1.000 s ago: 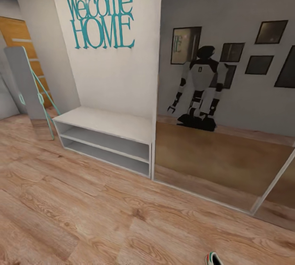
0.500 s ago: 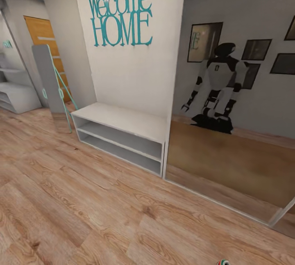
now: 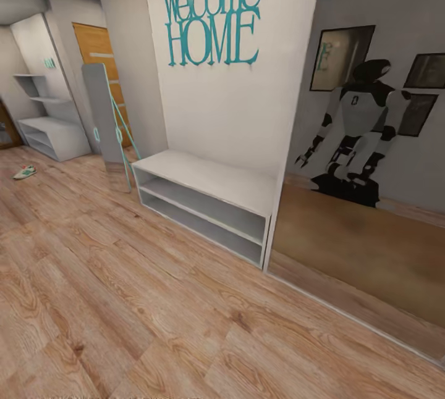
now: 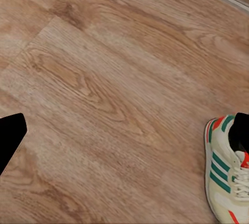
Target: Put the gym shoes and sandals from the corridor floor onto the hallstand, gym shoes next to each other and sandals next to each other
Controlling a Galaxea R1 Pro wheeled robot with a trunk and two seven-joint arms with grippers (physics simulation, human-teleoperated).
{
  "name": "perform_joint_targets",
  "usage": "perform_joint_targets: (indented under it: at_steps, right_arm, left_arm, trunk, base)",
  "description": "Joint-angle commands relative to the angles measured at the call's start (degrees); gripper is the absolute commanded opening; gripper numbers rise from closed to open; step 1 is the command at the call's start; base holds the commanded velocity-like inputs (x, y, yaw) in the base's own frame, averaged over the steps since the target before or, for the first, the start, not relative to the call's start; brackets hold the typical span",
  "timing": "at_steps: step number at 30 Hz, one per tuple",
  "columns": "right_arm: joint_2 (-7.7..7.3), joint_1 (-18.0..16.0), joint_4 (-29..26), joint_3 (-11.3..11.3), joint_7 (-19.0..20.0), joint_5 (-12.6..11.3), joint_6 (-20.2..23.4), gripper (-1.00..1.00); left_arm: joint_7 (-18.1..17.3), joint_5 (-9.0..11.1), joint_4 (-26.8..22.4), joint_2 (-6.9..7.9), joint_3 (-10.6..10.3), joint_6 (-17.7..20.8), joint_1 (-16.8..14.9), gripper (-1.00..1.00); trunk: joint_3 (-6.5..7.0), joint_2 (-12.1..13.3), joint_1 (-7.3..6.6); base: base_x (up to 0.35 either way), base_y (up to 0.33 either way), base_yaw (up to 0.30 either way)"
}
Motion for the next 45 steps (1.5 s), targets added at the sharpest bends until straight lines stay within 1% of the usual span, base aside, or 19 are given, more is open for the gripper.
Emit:
perform_joint_targets:
  at_steps: [1,9,16,34,45]
  right_arm:
    - [0.0,0.0,0.0,0.0,0.0,0.0,-0.2,1.0]
    - [0.0,0.0,0.0,0.0,0.0,0.0,-0.1,1.0]
    - [0.0,0.0,-0.1,0.0,0.0,0.0,-0.2,1.0]
    - [-0.08,0.0,-0.1,0.1,0.2,0.2,-0.2,1.0]
    - [-0.09,0.0,-0.1,0.1,0.2,0.2,-0.2,1.0]
  left_arm:
    - [0.0,0.0,0.1,0.03,0.1,-0.2,-0.1,1.0]
    - [0.0,0.0,0.1,-0.04,-0.1,-0.2,0.0,1.0]
    - [-0.1,-0.1,0.0,-0.23,-0.7,-0.3,0.0,1.0]
    - [-0.2,-0.1,0.1,-0.23,-0.8,-0.6,0.0,1.0]
    - [-0.3,0.0,0.1,-0.17,-0.6,-0.6,0.0,1.0]
  trunk:
    - [-0.11,0.0,0.0]
    - [-0.57,0.0,0.0]
    - [-0.88,0.0,0.0]
    - [-0.92,0.0,0.0]
    - [-0.92,0.0,0.0]
  base:
    - [0.016,0.187,0.22]
    - [0.029,0.252,0.22]
    - [0.048,0.037,0.158]
    - [0.271,-0.14,0.006]
    - [0.331,0.019,0.0]
